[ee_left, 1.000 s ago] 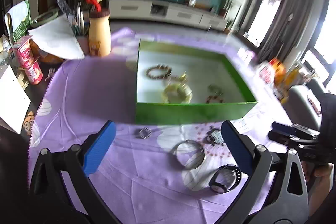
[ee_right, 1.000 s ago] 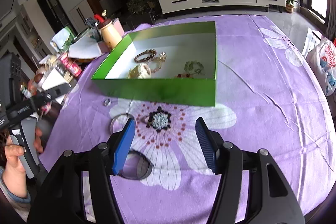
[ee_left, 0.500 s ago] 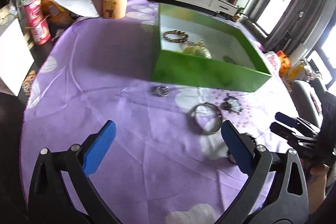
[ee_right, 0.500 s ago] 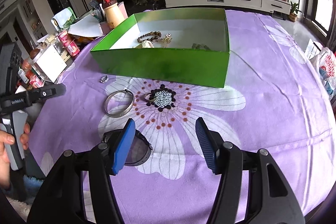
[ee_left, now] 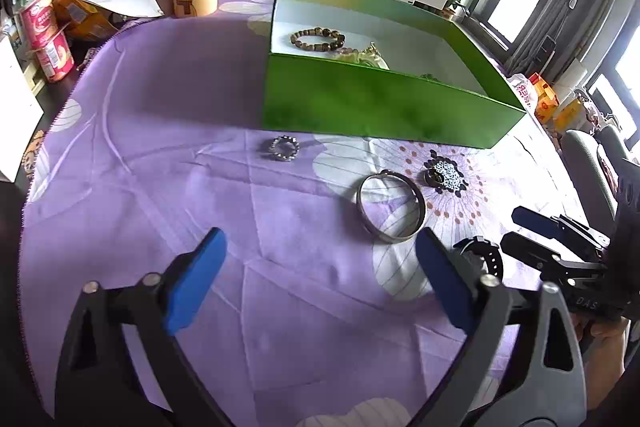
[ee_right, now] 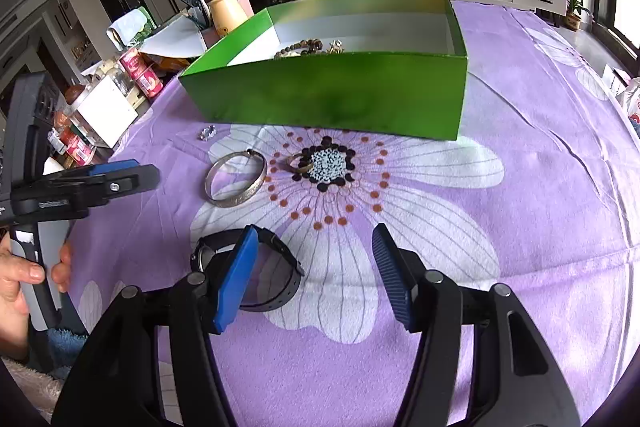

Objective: Organize jewelry
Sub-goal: 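Move both open tools back over the jewelry on the tablecloth, then grasp the silver bangle with the left tool while the right tool grasps the black watch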

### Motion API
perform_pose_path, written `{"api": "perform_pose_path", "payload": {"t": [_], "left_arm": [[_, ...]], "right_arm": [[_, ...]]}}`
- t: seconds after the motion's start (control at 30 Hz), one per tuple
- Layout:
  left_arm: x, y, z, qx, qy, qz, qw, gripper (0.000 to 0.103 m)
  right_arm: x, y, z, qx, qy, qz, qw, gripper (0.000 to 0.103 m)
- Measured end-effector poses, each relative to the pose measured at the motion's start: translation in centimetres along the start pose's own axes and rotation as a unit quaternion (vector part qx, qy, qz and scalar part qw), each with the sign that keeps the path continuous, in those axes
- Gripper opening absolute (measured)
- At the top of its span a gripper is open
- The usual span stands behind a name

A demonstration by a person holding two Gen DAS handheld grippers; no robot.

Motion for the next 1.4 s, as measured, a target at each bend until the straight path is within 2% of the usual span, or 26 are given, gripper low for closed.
{"api": "perform_pose_path", "payload": {"t": [0.13,0.27,0.33,0.53,0.77,0.93,0.97,1.03,1.23,1.4], "left_arm": [[-1.3,0.2,-0.7,-0.005,0.001,0.012,0.9999,0.079],[-2.6,0.6,-1.6,-0.014,0.0,0.023,0.9996,0.073],[-3.3,0.8,-2.1,-0.021,0.0,0.029,0.9994,0.064],[-4.8,1.4,-2.9,-0.036,0.015,0.048,0.9981,0.047],[-5.4,1.7,-3.4,-0.044,0.013,0.062,0.997,0.039],[-5.6,2.0,-3.1,-0.05,0.02,0.063,0.9966,0.016],[-5.6,1.9,-3.1,-0.053,0.02,0.062,0.9965,0.015],[-5.6,1.9,-2.8,-0.048,0.008,0.061,0.9969,0.007],[-5.1,1.8,-2.2,-0.033,-0.015,0.047,0.9983,0.003],[-4.4,1.5,-1.7,-0.028,-0.014,0.042,0.9986,0.003]], "right_arm": [[0.0,-0.1,0.2,0.008,0.011,0.001,1.0,0.059],[-0.5,-0.3,0.6,0.02,0.008,0.009,1.0,0.052],[-0.8,-0.4,0.7,0.022,0.007,0.011,1.0,0.051],[-0.8,-0.1,0.4,0.017,0.012,0.006,1.0,0.05],[-0.9,-0.1,0.2,0.015,0.016,0.005,1.0,0.05],[-1.0,-0.1,0.3,0.019,0.017,0.005,1.0,0.049],[-1.0,-0.1,0.4,0.021,0.017,0.006,1.0,0.047],[-1.1,-0.2,0.6,0.027,0.016,0.007,0.999,0.046],[-1.4,-0.4,1.0,0.04,0.013,0.016,0.999,0.035],[-1.8,-0.5,1.5,0.054,0.008,0.023,0.998,0.023]]}}
Point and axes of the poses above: each gripper's, at about its wrist camera, not at the fingertips, and x roughly against the way its jaws point, z to its left, y to its top, the point moved 2 cm from there along -x, roughly the way its jaws point, and after that the axes turned 6 degrees about -y, right-handed, at the moved point
